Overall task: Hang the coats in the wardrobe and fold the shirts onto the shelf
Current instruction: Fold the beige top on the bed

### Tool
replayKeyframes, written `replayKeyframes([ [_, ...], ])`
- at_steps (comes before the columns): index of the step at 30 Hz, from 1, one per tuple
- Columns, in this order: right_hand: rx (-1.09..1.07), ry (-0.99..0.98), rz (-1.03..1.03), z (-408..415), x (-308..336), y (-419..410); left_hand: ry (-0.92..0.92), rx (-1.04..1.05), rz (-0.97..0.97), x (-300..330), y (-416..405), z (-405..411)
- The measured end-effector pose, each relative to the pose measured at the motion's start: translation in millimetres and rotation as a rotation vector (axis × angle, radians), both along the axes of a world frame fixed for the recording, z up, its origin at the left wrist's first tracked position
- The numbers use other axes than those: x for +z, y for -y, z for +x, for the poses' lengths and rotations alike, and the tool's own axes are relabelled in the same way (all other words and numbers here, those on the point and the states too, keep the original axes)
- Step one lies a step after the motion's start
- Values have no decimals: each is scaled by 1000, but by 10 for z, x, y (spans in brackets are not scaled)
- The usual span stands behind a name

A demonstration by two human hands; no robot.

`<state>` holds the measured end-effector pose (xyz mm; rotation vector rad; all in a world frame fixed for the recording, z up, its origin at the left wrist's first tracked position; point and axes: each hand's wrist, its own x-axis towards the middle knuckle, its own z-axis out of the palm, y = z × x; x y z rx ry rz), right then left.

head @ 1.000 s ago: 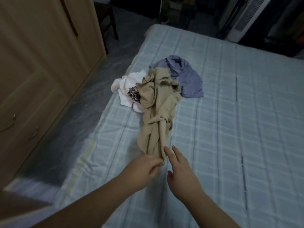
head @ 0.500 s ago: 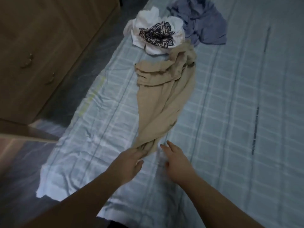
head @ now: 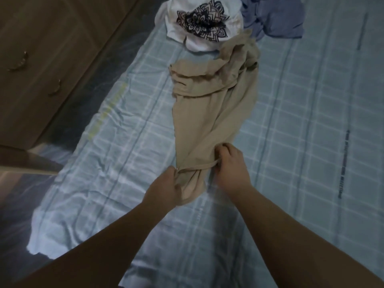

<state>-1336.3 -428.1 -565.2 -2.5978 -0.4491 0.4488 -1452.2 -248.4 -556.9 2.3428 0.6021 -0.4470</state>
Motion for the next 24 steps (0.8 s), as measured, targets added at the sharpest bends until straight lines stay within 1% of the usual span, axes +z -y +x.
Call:
replayKeyframes([
  [2, 25, 78, -73, 85, -53, -41, 62, 6, -52, 36, -95, -11],
  [4, 23, 103, -65, 101, 18, -65, 146, 31, -71, 135, -230, -38],
  [6, -24, 48, -9, 36, 205, -45, 222, 77, -77, 282, -368, -71],
  [8, -43, -24, 23, -117, 449, 40, 261, 85, -47, 482, -452, -94],
  [11, -5, -125, -8, -377, 867, 260, 292, 21, -2, 815, -508, -158],
  [15, -19, -84, -87, -596, 1431, 638, 229, 40, 37, 1355, -421, -204],
  [18, -125, -107, -106, -680, 1812, 889, 225, 44, 80, 1724, -332, -249],
  [20, -243, -68, -124, -727, 2029, 1036, 238, 34, 109, 1927, -294, -324],
  [23, -425, -67, -170, -809, 2189, 1305, 283, -18, 158, 2139, -291, -509],
  [24, -469, -78, -144, -868, 2236, 1375, 287, -18, 167, 2178, -317, -589],
])
